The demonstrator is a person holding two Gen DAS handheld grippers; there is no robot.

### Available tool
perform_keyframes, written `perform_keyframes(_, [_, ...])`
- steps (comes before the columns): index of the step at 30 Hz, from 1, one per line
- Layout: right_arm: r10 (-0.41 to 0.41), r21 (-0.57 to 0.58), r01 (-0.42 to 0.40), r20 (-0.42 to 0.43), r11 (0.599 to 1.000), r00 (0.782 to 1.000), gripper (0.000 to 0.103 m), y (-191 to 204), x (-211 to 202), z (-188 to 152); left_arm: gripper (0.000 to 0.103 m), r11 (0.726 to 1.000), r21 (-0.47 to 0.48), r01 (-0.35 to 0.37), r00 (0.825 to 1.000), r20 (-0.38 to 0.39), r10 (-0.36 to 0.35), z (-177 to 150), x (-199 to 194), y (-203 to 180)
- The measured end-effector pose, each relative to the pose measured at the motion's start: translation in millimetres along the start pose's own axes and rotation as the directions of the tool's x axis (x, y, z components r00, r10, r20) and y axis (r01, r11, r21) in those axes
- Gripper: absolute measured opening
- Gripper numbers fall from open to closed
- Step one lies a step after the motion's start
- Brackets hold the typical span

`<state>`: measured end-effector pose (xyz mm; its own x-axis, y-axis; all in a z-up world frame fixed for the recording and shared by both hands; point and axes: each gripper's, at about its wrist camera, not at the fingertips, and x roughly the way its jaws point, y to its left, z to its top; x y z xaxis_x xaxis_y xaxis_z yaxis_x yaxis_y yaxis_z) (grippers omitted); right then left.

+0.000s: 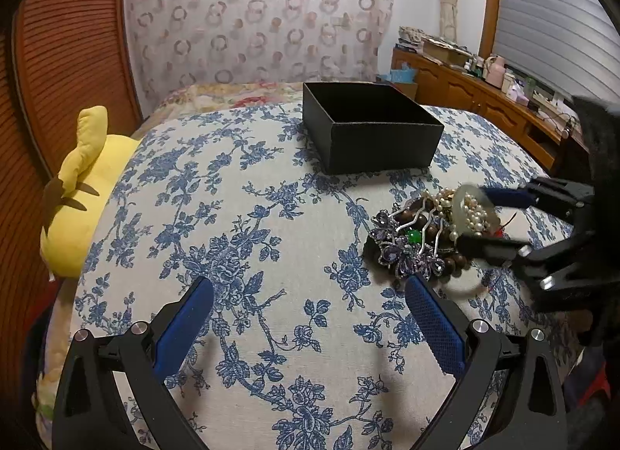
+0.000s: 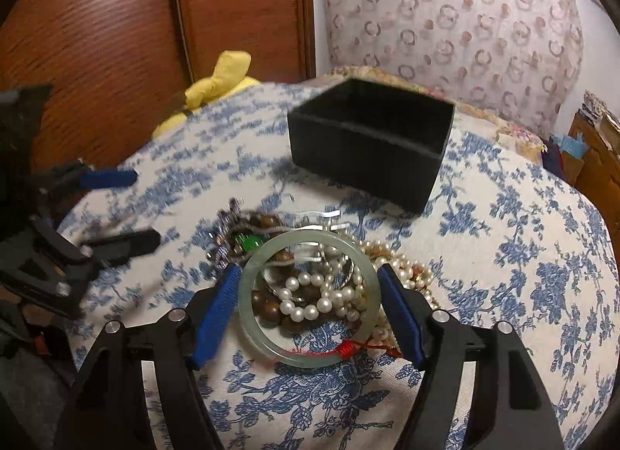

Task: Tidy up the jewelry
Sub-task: 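Move the left tool toward the silver hair comb while the right tool grasps the jade bangle, then close the left tool on the silver hair comb with purple flowers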

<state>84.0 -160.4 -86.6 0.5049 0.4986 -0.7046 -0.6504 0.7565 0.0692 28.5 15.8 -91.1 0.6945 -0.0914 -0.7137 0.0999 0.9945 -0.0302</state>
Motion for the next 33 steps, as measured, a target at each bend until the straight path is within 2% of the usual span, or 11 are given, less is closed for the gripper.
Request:
perform_keyframes(5, [-0.018,0.028,0.016,0.077,0.999,0.997,0.074,-6,-27,9,0.096,1.000,0.018,0.019,1.000,-0.002,-0.019,2,2,-6])
perform_keyframes(11, [-0.049,0.080,0.040,0.116,0.996,0.992,0.074,-25,-43,11,0.096,0.995,0.036,0.088,0.996,-0.033,-0.086,8,15,-15])
perform_keyframes(22, [-0.074,0.105,0.062,0.111,0.992,0.991,0.074,-37,-44,5,0.095,0.975,0.117,0.187,0.978,-0.116,-0.173,19,42,-39])
perform_keyframes(29, [-0.075,0.105,0.064,0.097,0.992,0.993,0.074,-37,-41,1,0.076,0.969,0.132,0.211,0.973,-0.121,-0.196,23,50,-44])
perform_keyframes(33, [-0.075,0.108,0.066,0.085,0.992,0.993,0.074,-37,-39,-2,0.054,0.965,0.121,0.233,0.969,-0.113,-0.220,23,47,-44])
